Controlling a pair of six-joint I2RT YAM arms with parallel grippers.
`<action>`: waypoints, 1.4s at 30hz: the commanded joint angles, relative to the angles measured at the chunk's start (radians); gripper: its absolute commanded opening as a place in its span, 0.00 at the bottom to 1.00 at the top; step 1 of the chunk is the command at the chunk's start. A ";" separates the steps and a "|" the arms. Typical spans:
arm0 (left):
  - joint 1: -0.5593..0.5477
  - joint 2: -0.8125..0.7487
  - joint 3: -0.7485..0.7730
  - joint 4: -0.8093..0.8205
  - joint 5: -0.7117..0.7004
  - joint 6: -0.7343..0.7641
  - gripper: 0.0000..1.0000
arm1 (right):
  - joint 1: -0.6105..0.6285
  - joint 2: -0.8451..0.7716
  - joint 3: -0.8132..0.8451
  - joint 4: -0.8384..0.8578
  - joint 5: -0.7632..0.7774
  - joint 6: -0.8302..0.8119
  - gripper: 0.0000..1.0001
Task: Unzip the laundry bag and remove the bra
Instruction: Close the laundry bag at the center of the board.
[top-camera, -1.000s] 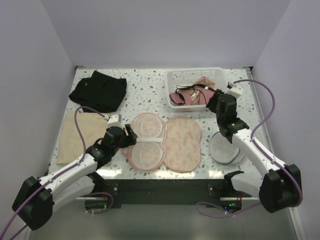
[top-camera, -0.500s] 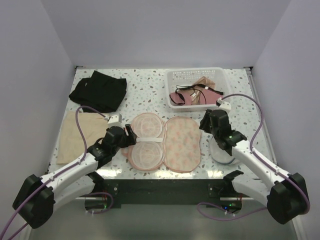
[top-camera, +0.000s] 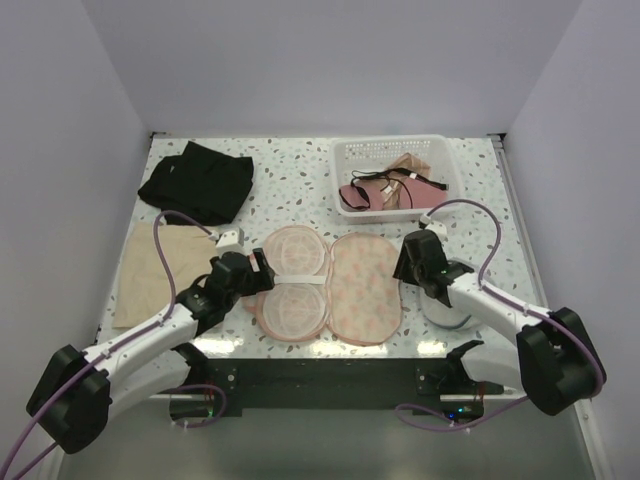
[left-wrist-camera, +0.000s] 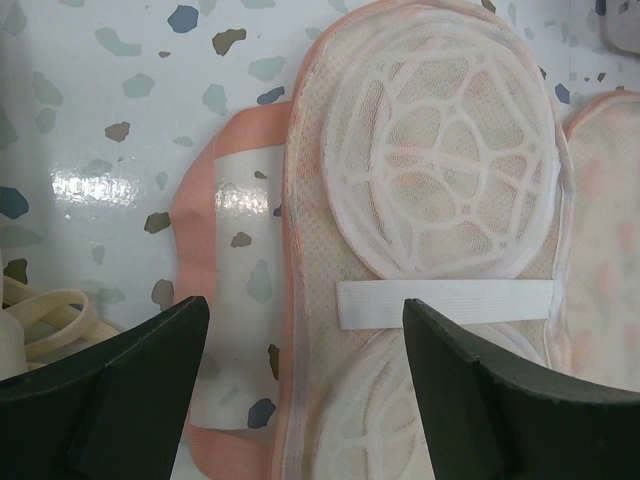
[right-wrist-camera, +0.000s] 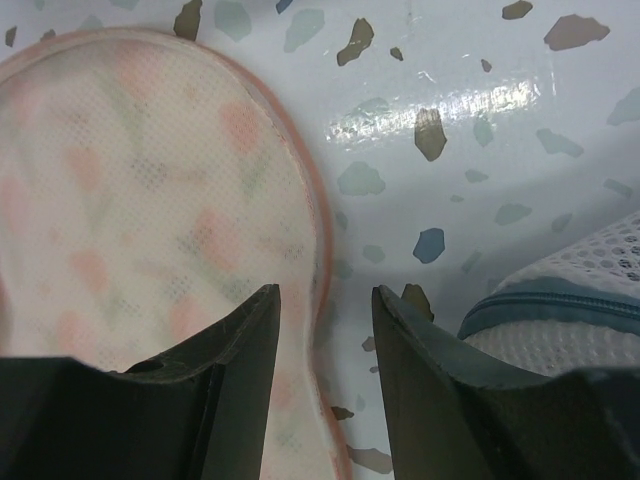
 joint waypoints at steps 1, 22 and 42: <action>-0.005 0.009 0.046 0.016 -0.036 0.011 0.84 | 0.014 0.034 0.011 0.050 -0.029 0.012 0.45; -0.005 0.019 0.031 0.031 -0.031 0.006 0.87 | 0.049 0.094 -0.012 0.015 -0.024 0.110 0.37; -0.005 -0.015 -0.011 0.054 -0.011 -0.001 0.87 | 0.049 -0.010 0.022 -0.094 0.022 0.151 0.00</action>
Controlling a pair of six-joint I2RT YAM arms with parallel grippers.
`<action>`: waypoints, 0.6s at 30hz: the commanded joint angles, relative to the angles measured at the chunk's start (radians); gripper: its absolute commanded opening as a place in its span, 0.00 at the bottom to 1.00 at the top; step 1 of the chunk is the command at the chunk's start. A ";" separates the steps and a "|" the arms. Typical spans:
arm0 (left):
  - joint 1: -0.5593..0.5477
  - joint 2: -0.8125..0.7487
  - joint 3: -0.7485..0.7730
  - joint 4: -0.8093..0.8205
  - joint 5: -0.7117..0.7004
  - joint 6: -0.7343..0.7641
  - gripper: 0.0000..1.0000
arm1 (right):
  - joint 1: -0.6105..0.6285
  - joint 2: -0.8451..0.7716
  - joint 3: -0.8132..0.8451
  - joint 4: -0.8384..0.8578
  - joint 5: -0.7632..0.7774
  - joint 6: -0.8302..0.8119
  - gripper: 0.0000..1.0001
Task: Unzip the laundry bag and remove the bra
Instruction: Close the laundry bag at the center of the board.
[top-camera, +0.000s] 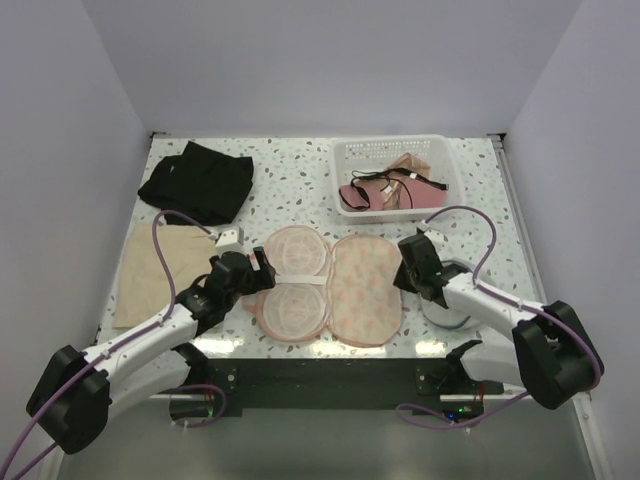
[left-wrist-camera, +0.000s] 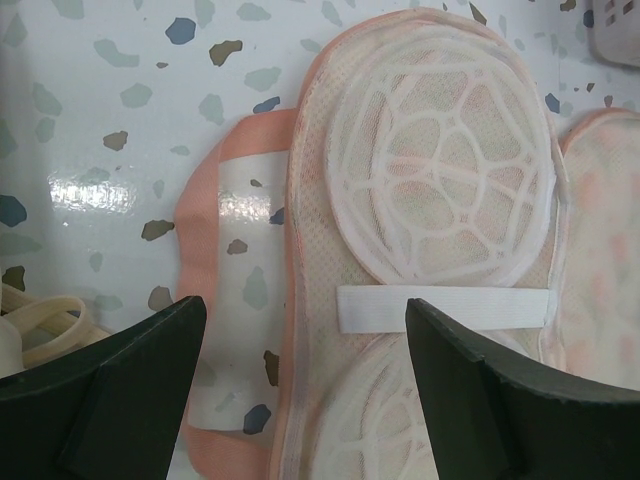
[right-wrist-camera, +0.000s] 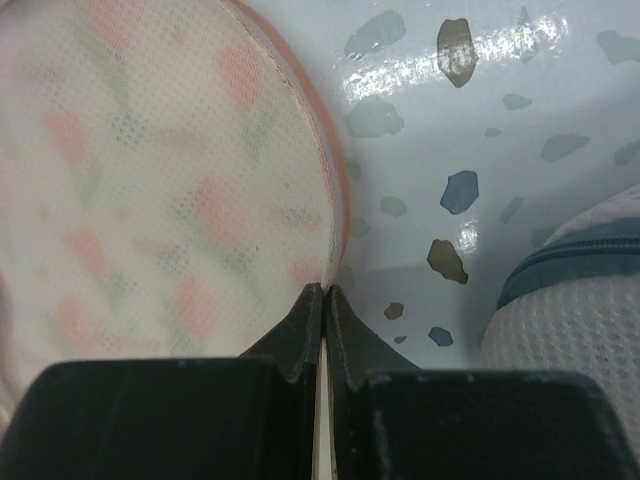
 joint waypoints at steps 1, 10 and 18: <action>-0.004 -0.016 -0.014 0.038 -0.001 -0.005 0.87 | 0.006 -0.092 0.037 -0.074 0.043 0.021 0.00; -0.003 -0.025 -0.012 0.031 -0.002 -0.004 0.86 | 0.006 -0.242 0.093 -0.193 0.066 0.001 0.00; -0.003 -0.025 -0.023 0.020 -0.016 0.005 0.86 | 0.004 -0.268 0.150 -0.269 0.144 -0.054 0.00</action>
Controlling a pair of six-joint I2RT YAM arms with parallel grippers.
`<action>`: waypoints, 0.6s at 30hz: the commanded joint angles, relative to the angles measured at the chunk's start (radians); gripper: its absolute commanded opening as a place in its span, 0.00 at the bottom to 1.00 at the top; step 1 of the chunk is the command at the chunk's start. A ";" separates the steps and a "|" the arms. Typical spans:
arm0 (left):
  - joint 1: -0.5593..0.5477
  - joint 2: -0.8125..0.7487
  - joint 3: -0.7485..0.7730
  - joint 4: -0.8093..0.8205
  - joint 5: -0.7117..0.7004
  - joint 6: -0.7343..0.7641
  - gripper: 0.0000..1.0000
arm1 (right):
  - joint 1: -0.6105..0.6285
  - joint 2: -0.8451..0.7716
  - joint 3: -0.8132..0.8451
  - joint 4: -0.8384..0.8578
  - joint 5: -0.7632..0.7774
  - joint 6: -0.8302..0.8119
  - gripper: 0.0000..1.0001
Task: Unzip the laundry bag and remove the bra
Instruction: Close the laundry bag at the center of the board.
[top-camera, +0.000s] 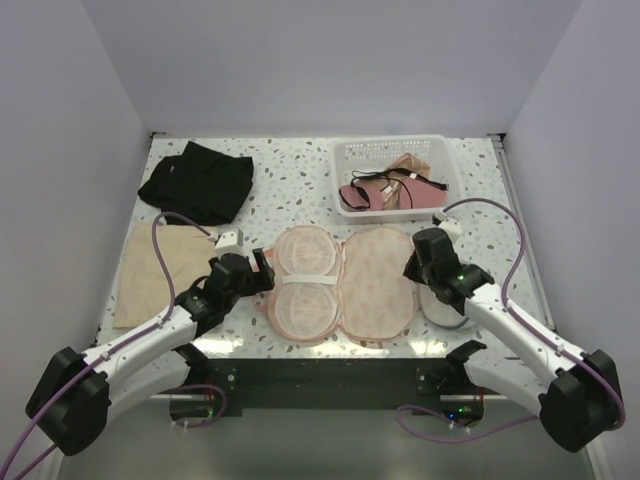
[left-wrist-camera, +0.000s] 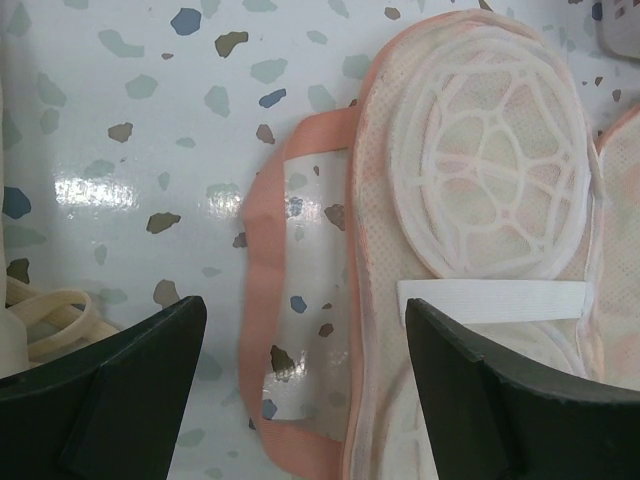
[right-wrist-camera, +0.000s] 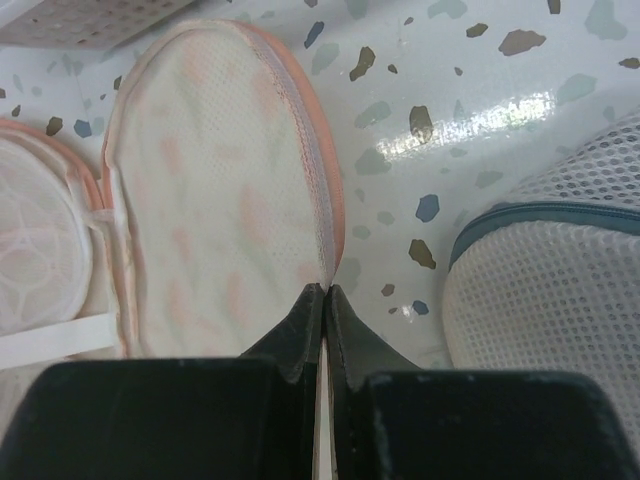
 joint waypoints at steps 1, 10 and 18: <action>-0.003 -0.013 -0.012 0.024 -0.011 0.007 0.86 | 0.001 -0.010 0.057 -0.063 0.076 -0.037 0.00; -0.003 0.017 -0.052 0.117 0.064 -0.004 0.83 | -0.006 -0.057 0.120 -0.066 0.110 -0.091 0.00; -0.004 0.056 -0.052 0.154 0.088 0.007 0.83 | -0.008 -0.049 0.186 0.038 0.009 -0.178 0.00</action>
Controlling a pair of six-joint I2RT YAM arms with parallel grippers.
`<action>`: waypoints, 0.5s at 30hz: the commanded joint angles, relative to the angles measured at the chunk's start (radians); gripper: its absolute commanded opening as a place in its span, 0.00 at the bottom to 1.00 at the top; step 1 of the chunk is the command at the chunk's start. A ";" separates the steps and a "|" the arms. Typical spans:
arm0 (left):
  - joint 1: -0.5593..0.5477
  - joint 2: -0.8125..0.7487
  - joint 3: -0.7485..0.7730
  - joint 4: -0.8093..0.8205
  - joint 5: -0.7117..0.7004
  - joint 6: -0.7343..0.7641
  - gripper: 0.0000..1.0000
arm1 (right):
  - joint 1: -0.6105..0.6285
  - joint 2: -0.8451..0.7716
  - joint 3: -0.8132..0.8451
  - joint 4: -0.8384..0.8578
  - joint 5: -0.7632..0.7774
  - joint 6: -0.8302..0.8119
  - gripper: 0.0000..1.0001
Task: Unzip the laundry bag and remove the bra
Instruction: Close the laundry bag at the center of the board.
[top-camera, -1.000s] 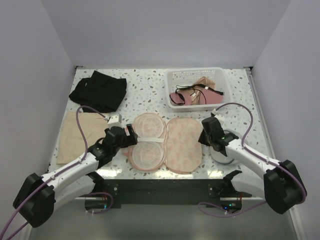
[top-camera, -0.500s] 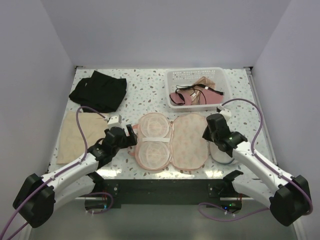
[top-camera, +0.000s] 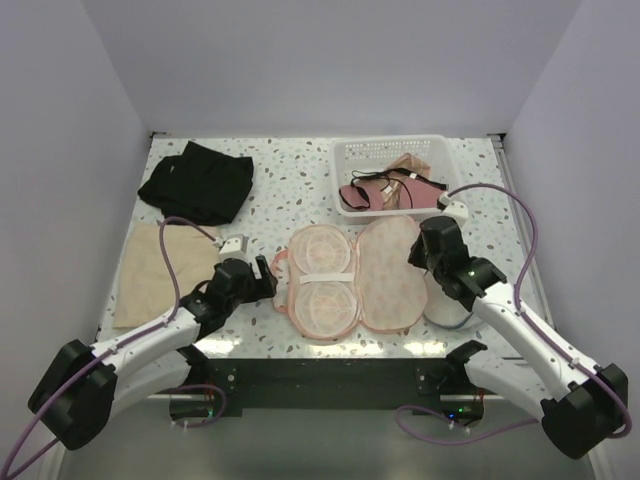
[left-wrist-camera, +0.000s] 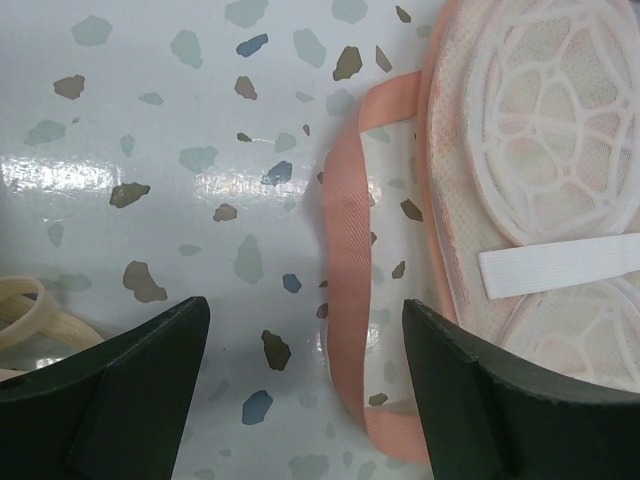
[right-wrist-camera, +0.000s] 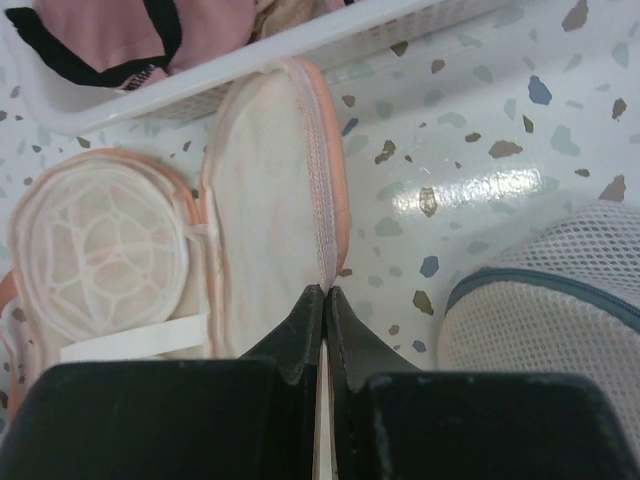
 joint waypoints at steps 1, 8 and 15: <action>-0.004 0.023 0.011 0.088 0.026 0.006 0.82 | -0.004 -0.009 0.064 0.093 -0.049 -0.070 0.00; -0.007 0.073 0.012 0.165 0.052 -0.014 0.82 | -0.004 0.018 0.111 0.187 -0.192 -0.139 0.00; -0.026 0.166 0.082 0.248 0.049 -0.003 0.80 | -0.004 0.096 0.146 0.289 -0.394 -0.174 0.00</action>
